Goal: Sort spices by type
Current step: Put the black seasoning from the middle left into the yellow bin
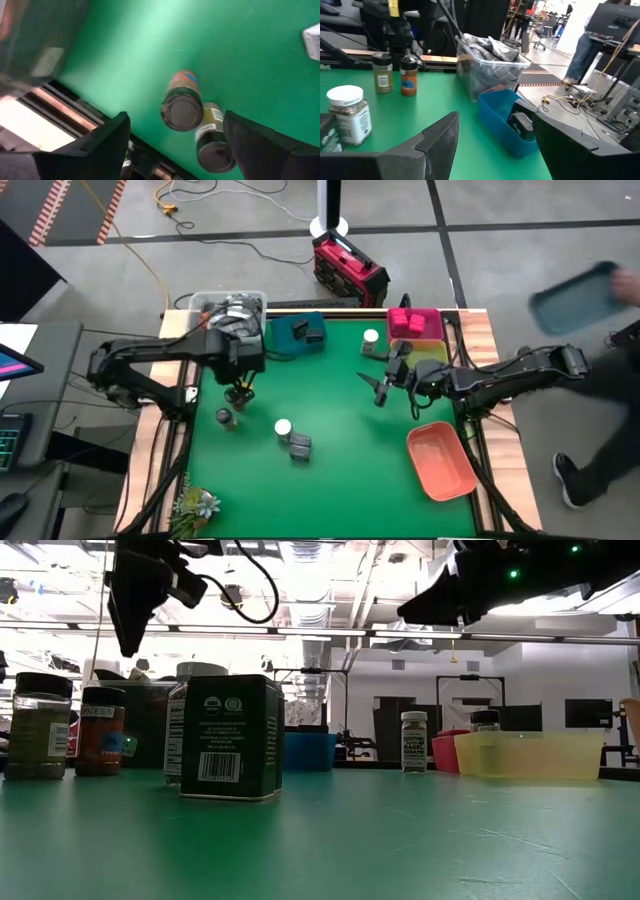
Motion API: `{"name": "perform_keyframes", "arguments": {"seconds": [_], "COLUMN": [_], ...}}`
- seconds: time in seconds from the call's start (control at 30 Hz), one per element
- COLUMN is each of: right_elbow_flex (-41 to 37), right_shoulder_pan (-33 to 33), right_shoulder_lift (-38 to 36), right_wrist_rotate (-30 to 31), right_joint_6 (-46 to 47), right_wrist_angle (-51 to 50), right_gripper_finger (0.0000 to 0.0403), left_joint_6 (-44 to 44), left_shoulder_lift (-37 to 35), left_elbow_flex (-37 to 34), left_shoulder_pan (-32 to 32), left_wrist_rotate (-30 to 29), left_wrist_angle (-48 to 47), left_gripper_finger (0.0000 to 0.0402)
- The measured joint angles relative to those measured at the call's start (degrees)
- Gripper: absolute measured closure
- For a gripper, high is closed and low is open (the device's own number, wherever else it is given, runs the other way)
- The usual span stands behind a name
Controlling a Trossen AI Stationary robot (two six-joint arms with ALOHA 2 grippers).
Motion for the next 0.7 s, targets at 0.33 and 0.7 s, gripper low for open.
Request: {"name": "perform_keyframes", "arguments": {"seconds": [0.33,0.7], "right_elbow_flex": [0.0,0.0], "right_shoulder_pan": [0.9,0.9], "right_shoulder_lift": [0.0,0.0], "right_wrist_rotate": [0.0,0.0], "right_joint_6": [1.8,2.4], "right_wrist_angle": [-0.2,-0.2], "right_gripper_finger": [0.0119,0.0119], "left_joint_6": [-1.9,-1.1], "left_shoulder_lift": [-4.9,-5.9], "left_elbow_flex": [-9.0,-17.7], "left_shoulder_pan": [-1.5,-1.0], "left_wrist_rotate": [-0.2,4.7], "left_wrist_angle": [5.2,14.4], "left_gripper_finger": [0.0095,0.0095]}}
